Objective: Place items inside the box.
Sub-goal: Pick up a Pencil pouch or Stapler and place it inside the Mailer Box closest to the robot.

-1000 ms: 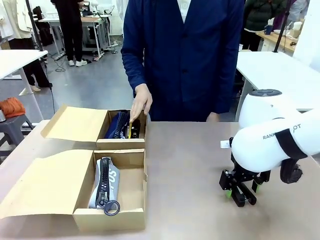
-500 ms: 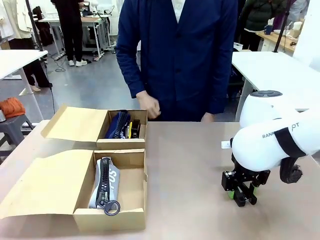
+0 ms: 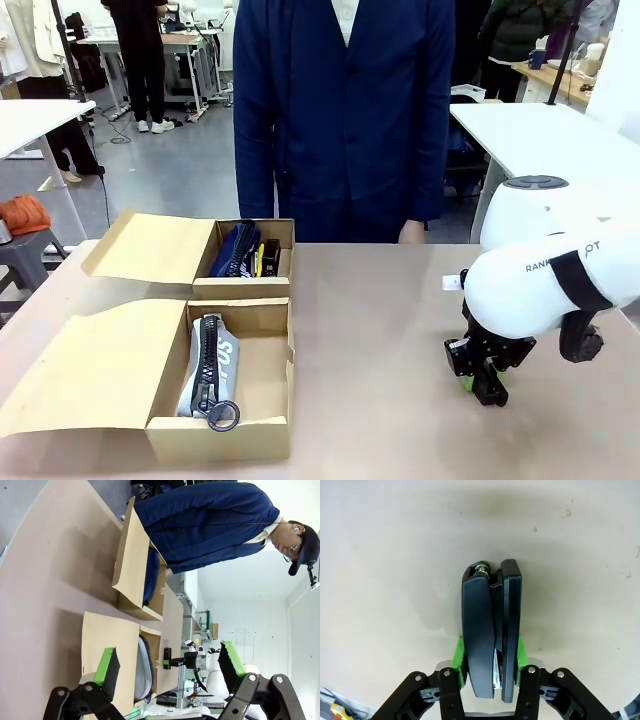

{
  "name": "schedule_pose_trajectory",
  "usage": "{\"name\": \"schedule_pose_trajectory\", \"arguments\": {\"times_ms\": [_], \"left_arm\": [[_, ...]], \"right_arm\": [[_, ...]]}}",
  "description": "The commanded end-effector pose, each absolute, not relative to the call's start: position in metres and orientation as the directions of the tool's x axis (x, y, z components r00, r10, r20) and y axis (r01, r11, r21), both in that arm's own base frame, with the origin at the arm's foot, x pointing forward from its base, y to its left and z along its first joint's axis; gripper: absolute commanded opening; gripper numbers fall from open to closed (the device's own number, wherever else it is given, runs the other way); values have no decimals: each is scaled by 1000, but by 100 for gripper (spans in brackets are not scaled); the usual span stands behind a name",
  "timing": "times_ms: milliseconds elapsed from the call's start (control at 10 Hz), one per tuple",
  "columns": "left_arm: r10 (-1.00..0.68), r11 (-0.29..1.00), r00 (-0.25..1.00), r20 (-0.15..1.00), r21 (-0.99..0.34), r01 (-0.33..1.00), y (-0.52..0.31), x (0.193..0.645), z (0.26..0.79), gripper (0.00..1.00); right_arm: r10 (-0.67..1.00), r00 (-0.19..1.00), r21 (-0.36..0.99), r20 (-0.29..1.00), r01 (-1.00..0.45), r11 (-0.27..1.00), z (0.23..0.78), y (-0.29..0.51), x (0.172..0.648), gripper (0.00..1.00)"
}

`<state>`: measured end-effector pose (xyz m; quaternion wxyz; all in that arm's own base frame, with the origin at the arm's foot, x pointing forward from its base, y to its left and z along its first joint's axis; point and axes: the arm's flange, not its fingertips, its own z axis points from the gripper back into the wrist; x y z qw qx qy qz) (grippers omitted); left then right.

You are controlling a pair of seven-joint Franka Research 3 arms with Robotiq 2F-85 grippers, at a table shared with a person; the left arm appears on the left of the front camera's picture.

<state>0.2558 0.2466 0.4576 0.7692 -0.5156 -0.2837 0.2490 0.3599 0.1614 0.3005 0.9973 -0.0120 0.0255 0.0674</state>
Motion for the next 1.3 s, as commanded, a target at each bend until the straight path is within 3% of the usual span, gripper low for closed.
{"name": "schedule_pose_trajectory", "arguments": {"times_ms": [0,200,300,400,500,800,900,1000,1100,1200], "left_arm": [[676,340,711,195,-938,-65,246,255,458,100],[676,340,711,195,-938,-65,246,255,458,100],[676,340,711,195,-938,-65,246,255,458,100],[676,340,711,195,-938,-65,246,255,458,100],[676,340,711,195,-938,-65,246,255,458,100],[676,340,711,195,-938,-65,246,255,458,100],[676,340,711,195,-938,-65,246,255,458,100],[676,340,711,195,-938,-65,246,255,458,100],[676,340,711,195,-938,-65,246,255,458,100],[676,340,711,195,-938,-65,246,255,458,100]], "right_arm": [[143,989,14,-48,-142,990,290,162,349,0],[104,994,13,-16,-104,995,310,157,344,0],[11,1000,25,-4,-11,1000,337,153,333,0],[-38,999,149,-32,42,988,375,149,313,0],[-75,997,192,-25,78,978,410,150,289,32],[-302,944,237,-133,326,915,458,175,237,32],[-339,935,167,-101,352,921,458,180,234,32],[-180,976,216,-125,204,955,467,171,264,32],[-180,976,216,-125,204,955,467,171,264,32],[-258,959,193,-115,276,941,480,180,243,42]]}}
